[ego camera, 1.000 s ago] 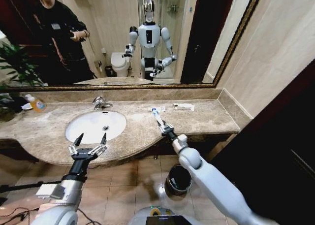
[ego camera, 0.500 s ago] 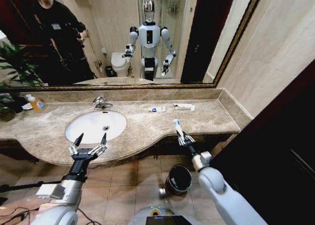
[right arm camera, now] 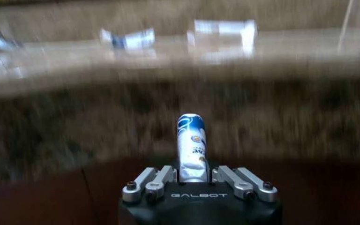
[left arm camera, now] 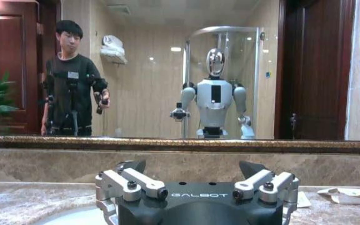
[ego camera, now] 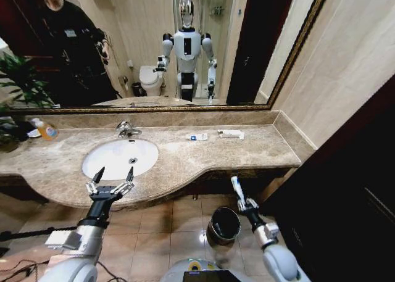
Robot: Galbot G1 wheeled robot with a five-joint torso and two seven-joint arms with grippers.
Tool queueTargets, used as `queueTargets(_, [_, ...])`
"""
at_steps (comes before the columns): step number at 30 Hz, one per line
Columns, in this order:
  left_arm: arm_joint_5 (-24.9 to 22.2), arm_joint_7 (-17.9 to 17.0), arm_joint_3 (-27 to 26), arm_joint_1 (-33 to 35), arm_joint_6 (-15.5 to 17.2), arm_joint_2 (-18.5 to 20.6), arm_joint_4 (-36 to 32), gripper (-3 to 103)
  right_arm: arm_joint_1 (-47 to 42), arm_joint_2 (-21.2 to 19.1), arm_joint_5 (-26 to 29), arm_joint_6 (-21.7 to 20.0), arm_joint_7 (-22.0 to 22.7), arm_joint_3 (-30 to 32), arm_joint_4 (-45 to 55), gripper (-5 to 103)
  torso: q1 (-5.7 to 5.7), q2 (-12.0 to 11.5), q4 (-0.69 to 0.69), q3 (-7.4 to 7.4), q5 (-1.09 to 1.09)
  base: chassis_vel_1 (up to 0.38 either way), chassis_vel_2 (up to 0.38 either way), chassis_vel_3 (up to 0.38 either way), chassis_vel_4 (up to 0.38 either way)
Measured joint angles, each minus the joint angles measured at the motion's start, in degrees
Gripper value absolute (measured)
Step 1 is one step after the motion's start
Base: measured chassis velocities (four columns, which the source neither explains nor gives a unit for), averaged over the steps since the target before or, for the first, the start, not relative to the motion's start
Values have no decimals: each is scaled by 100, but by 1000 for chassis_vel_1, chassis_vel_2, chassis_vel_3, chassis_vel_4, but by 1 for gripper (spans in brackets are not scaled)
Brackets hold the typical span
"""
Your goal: Pick up the trash from the sink and place it in the trash bin.
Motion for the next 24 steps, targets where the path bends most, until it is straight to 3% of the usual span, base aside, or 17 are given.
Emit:
queueTargets(8, [0,0,0,0,0,0,0,100,604,426,-216,67,146,-192,-1324,24,1,0,1,0,0,0,0,0,0])
queueTargets(10, [0,-1,0,0,0,0,0,100,880,423,-222,236,402,-399,-1938,24,1,0,2,0,1,0,0,0,0])
queueTargets(19, [0,0,0,0,0,0,0,100,1243,607,-329,318,531,-452,-2628,23,1,0,1,0,0,0,0,0,0])
queueTargets(20, [0,0,0,0,0,0,0,100,1272,629,-358,326,555,-455,-2670,28,1,0,1,0,0,0,0,0,0])
queueTargets(22, [0,0,0,0,0,0,0,100,1298,652,-395,333,573,-456,-2708,28,1,0,1,1,1,0,0,0,0])
queueTargets(24, [0,0,0,0,0,0,0,100,1335,689,-463,342,596,-450,-2767,38,1,0,1,0,0,0,0,0,0])
